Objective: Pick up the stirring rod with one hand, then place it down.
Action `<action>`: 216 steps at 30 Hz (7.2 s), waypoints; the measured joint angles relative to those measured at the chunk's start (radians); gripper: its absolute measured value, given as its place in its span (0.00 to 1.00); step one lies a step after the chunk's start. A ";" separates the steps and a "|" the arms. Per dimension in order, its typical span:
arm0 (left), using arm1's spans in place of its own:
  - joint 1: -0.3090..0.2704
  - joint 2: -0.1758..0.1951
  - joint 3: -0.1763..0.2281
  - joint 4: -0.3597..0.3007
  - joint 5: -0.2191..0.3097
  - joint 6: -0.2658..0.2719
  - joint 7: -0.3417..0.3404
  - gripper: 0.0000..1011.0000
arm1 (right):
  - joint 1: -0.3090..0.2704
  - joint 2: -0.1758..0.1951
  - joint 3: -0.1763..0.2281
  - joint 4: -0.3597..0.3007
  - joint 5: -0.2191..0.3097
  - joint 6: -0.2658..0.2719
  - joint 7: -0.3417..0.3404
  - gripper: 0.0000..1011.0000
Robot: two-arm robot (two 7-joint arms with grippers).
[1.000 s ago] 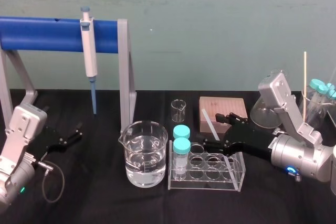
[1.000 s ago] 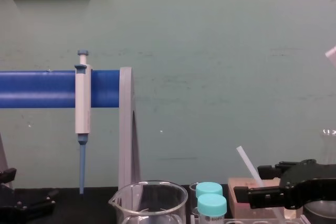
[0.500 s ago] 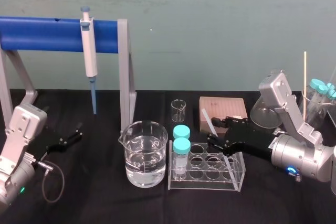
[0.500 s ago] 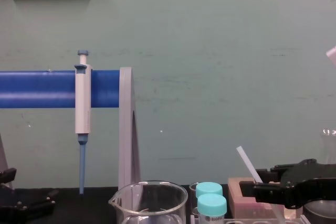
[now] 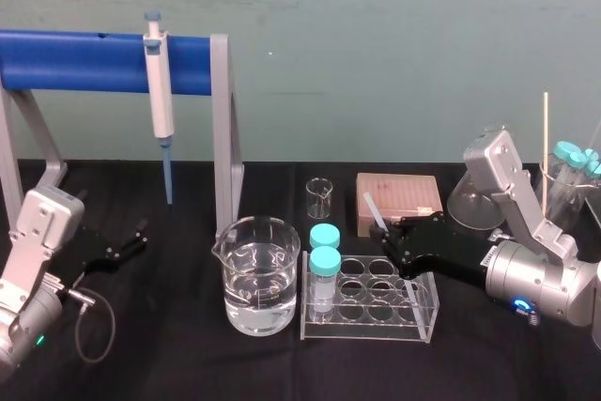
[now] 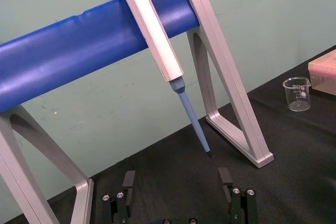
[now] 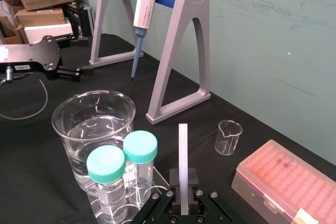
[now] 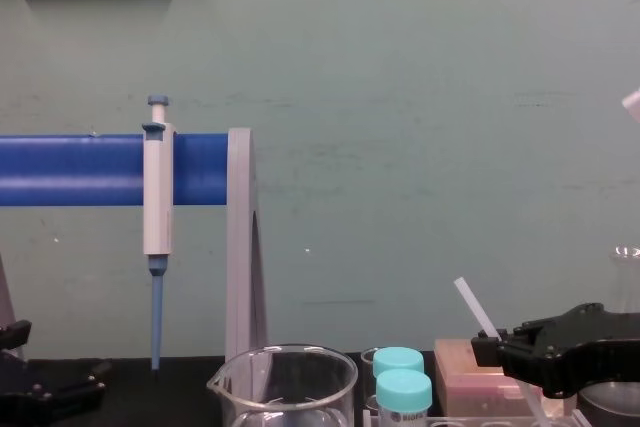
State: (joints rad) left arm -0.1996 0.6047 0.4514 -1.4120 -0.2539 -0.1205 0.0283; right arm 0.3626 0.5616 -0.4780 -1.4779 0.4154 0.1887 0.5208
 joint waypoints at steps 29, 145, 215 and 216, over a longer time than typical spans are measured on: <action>0.000 0.000 0.000 0.000 0.000 0.000 0.000 0.99 | -0.149 -0.061 0.136 0.008 0.087 -0.382 0.051 0.07; 0.000 0.000 0.000 0.000 0.000 0.000 0.000 0.99 | -0.039 -0.074 0.232 -0.068 0.164 -0.452 0.097 0.07; 0.000 0.000 0.000 0.000 0.000 0.000 0.000 0.99 | -0.085 -0.041 0.083 0.138 0.149 -0.340 0.156 0.07; 0.000 0.000 0.000 0.000 0.000 0.000 0.000 0.99 | -0.084 -0.042 0.082 0.140 0.148 -0.340 0.155 0.07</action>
State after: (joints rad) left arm -0.1995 0.6047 0.4514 -1.4120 -0.2539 -0.1205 0.0283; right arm 0.2781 0.5201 -0.3957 -1.3382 0.5632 -0.1508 0.6761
